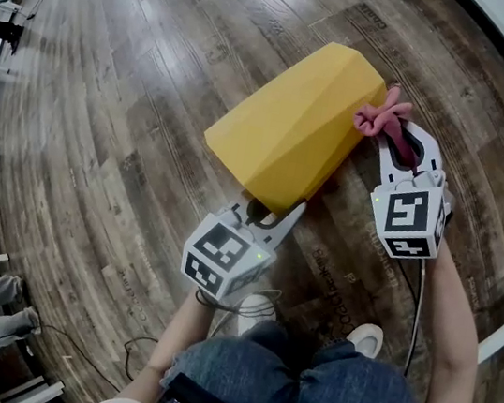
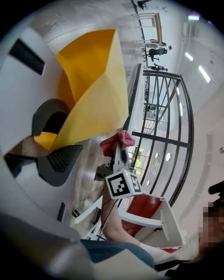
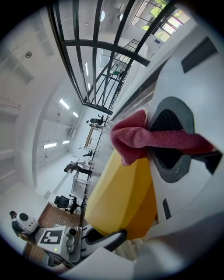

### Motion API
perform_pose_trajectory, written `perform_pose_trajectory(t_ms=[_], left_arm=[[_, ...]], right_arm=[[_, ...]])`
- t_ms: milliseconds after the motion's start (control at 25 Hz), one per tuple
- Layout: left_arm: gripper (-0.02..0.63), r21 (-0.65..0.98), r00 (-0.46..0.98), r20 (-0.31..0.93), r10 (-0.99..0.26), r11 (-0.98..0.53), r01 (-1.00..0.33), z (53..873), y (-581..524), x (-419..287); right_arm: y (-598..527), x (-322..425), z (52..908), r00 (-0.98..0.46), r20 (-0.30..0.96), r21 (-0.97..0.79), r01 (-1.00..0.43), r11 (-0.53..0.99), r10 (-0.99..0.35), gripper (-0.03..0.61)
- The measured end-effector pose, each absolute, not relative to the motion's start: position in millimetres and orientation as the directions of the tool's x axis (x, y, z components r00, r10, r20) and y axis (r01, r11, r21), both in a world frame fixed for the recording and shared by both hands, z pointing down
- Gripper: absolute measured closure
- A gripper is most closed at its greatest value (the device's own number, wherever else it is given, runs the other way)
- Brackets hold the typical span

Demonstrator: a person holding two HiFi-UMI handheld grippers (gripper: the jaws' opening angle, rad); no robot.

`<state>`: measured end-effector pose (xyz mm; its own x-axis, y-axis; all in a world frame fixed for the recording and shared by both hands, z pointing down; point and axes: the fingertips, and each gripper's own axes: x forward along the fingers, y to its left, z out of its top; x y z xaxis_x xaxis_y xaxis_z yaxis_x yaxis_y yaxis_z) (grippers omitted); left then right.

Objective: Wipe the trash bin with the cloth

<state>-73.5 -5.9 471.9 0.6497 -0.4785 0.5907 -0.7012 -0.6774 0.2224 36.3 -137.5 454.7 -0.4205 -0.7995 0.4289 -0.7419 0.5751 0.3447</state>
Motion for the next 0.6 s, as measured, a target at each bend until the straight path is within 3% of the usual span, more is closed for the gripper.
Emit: perform_pose_trajectory(t_ms=[360,600], left_arm=[[0.558,0.394,0.780,0.447,-0.438,-0.687,-0.611,421,-14,-58],[0.558,0.423,0.792,0.427,-0.437,-0.678,-0.602,414,-13,-53]], right_arm=[[-77,-1,388,-0.600,0.318,0.365,-0.637,0.679,-0.734,0.528],[-19,-33,384,-0.690,0.316,0.296,-0.581,0.758,-0.652,0.528]])
